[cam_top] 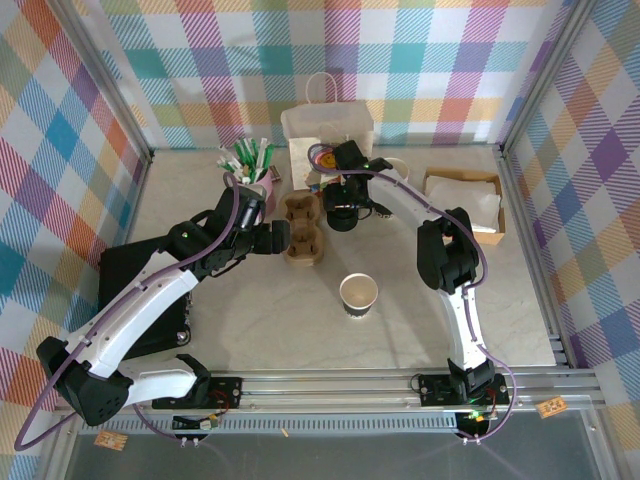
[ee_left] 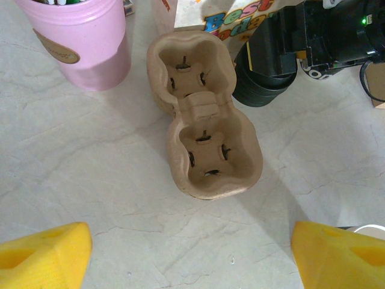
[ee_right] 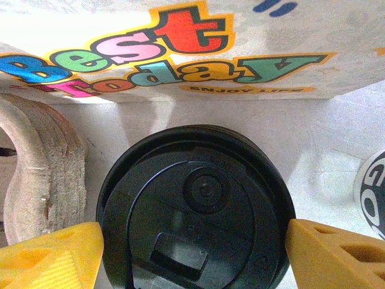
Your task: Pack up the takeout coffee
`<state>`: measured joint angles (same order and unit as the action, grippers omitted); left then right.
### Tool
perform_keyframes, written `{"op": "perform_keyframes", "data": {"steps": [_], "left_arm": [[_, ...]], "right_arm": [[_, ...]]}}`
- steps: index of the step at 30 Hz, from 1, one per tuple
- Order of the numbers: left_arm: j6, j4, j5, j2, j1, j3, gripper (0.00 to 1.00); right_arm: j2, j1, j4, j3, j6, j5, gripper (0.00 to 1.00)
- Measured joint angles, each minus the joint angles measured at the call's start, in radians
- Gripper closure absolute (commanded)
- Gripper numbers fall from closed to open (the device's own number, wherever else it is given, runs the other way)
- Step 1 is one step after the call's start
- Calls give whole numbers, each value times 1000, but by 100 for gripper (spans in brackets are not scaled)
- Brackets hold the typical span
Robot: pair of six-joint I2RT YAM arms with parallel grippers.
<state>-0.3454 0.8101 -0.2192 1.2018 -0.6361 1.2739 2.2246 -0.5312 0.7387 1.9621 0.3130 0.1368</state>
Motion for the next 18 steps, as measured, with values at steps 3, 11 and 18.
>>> {"op": "perform_keyframes", "data": {"steps": [3, 11, 18], "left_arm": [[-2, 0, 0, 0, 0, 0, 14], [-6, 0, 0, 0, 0, -2, 14], [-6, 0, 0, 0, 0, -2, 14]], "right_arm": [[0, 0, 4, 0, -2, -4, 18], [0, 0, 13, 3, -8, -19, 16], [0, 0, 14, 4, -8, -19, 16]]}}
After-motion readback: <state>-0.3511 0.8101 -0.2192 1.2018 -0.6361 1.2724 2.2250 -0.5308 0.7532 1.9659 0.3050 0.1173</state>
